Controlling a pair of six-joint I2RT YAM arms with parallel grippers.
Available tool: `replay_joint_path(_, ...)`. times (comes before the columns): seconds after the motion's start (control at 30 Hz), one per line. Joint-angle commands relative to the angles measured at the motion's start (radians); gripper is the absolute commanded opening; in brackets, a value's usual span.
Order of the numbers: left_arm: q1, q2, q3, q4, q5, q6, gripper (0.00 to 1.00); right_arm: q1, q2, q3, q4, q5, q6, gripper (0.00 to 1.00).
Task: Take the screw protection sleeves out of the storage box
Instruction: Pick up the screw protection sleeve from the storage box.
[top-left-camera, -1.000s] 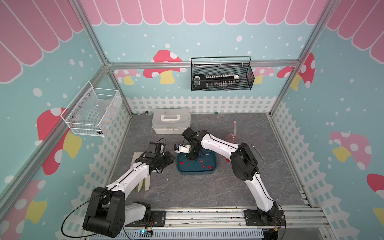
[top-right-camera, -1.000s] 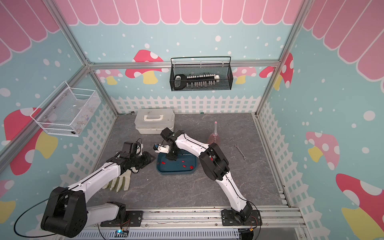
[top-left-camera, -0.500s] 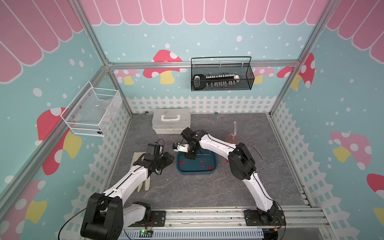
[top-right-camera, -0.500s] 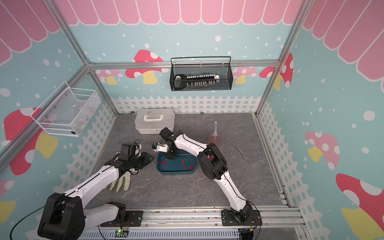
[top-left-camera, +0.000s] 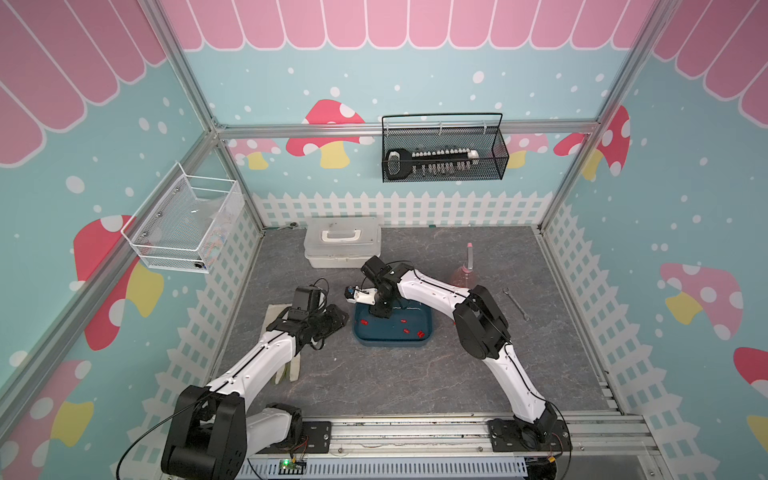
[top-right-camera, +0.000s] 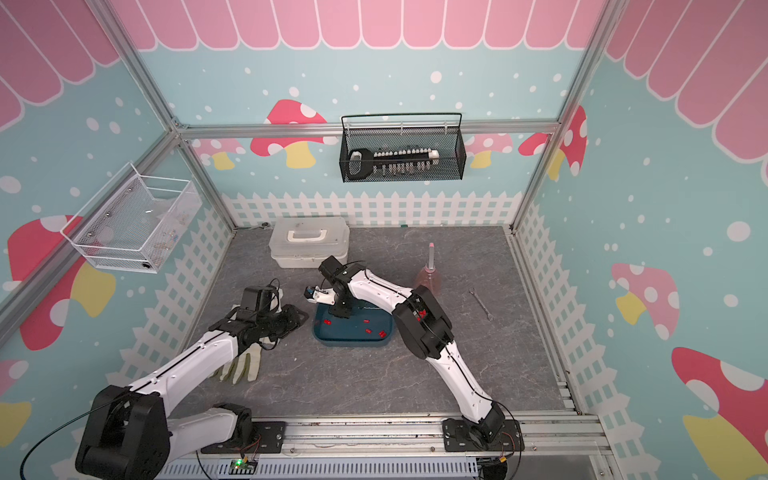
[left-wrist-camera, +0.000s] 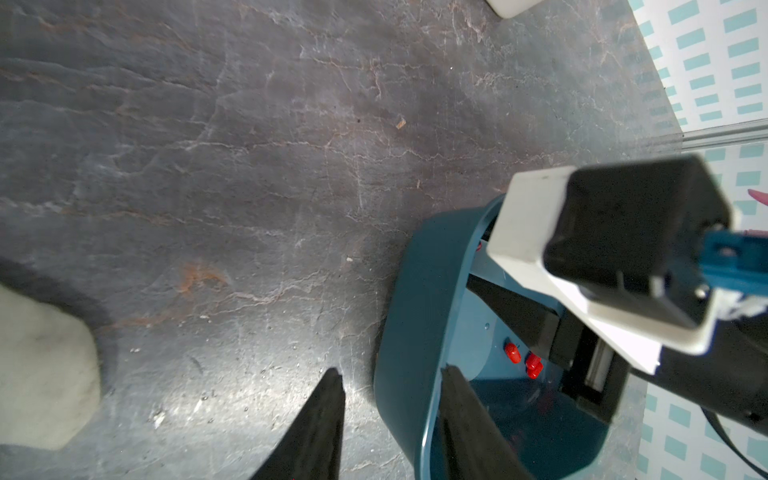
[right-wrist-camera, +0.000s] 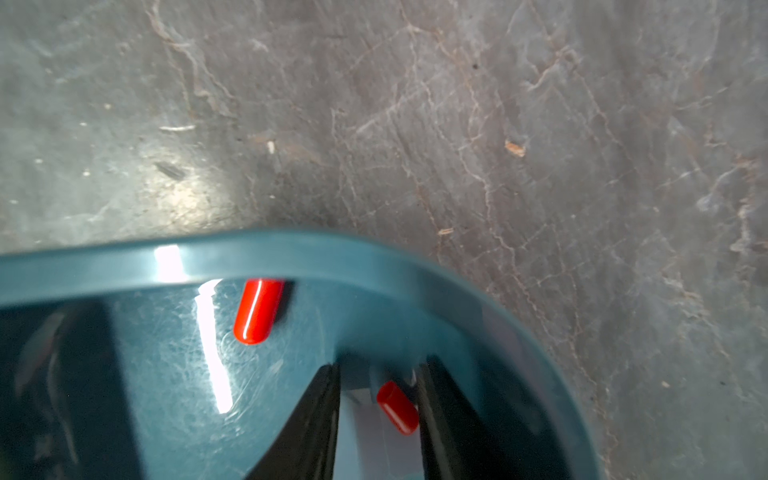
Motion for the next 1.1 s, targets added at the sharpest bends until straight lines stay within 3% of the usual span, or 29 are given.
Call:
replay_joint_path(0.0,0.004,0.001,-0.01,0.014,-0.012,-0.007,0.41,-0.004,-0.011,-0.048,0.031,0.046,-0.013,0.36)
replay_joint_path(0.67,0.002,0.012,-0.008,0.017,-0.011,-0.007,0.4,-0.007,-0.039,-0.115,0.101,0.134,-0.011,0.31)
replay_joint_path(1.07,0.002,0.021,-0.008,0.017,-0.011,-0.007,0.41,-0.02,-0.012,-0.111,0.094,0.121,0.013,0.2)
